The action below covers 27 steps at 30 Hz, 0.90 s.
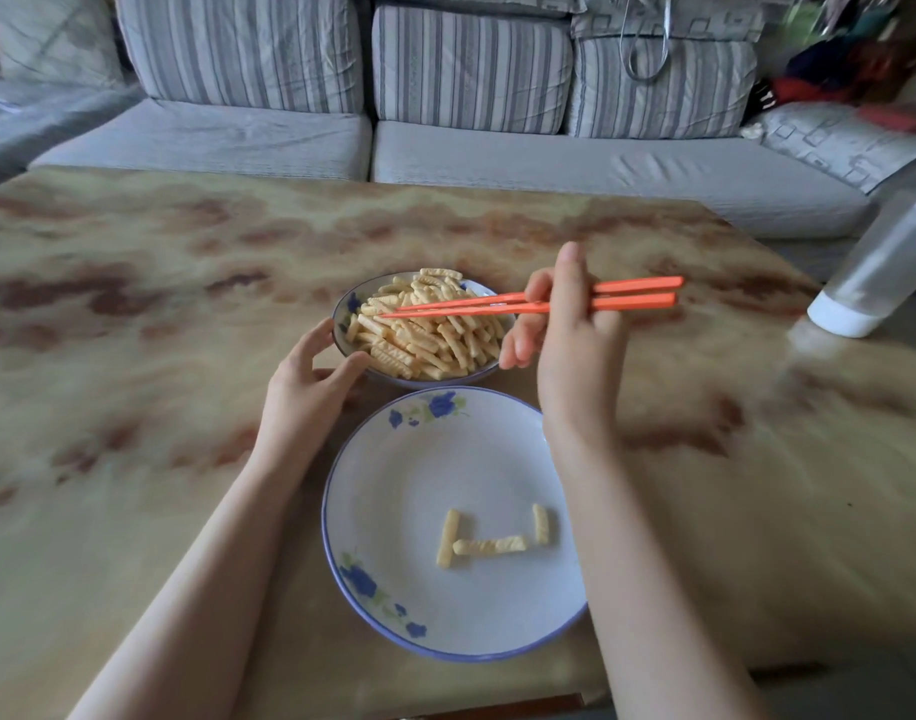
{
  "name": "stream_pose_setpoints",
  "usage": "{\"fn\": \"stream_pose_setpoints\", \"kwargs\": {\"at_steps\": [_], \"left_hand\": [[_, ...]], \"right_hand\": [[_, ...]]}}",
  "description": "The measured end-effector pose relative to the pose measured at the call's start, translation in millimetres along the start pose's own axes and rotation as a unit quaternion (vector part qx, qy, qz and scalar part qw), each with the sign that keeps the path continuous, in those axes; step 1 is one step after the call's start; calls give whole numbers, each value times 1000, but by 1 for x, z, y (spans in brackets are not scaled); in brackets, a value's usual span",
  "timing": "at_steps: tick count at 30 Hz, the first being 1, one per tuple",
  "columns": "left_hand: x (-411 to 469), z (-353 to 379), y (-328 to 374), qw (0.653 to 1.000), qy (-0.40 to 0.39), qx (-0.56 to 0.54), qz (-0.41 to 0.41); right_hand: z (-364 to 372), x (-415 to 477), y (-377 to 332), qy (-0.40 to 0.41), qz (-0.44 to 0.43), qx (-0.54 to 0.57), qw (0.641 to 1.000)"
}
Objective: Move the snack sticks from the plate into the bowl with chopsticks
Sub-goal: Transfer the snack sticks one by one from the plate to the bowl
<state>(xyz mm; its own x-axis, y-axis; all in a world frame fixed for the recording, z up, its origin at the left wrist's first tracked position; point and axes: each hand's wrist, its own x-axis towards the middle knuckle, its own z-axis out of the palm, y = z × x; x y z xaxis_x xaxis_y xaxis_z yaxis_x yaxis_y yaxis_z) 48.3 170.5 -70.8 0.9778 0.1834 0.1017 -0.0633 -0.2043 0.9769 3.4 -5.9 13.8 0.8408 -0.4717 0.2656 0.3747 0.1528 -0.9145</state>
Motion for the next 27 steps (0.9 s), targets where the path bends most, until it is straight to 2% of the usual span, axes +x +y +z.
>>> {"fn": "stream_pose_setpoints", "kwargs": {"at_steps": [7, 15, 20, 27], "left_hand": [[1, 0, 0, 1000, 0, 9, 0], [2, 0, -2, 1000, -3, 3, -3], [4, 0, -4, 1000, 2, 12, 3], [4, 0, -4, 1000, 0, 0, 0]], "right_hand": [[-1, -1, 6, -62, -27, -73, 995], [-26, 6, -28, -101, -52, -45, 993], [-62, 16, -53, -155, 12, -130, 979], [-80, 14, -67, -216, 71, -191, 955]]}}
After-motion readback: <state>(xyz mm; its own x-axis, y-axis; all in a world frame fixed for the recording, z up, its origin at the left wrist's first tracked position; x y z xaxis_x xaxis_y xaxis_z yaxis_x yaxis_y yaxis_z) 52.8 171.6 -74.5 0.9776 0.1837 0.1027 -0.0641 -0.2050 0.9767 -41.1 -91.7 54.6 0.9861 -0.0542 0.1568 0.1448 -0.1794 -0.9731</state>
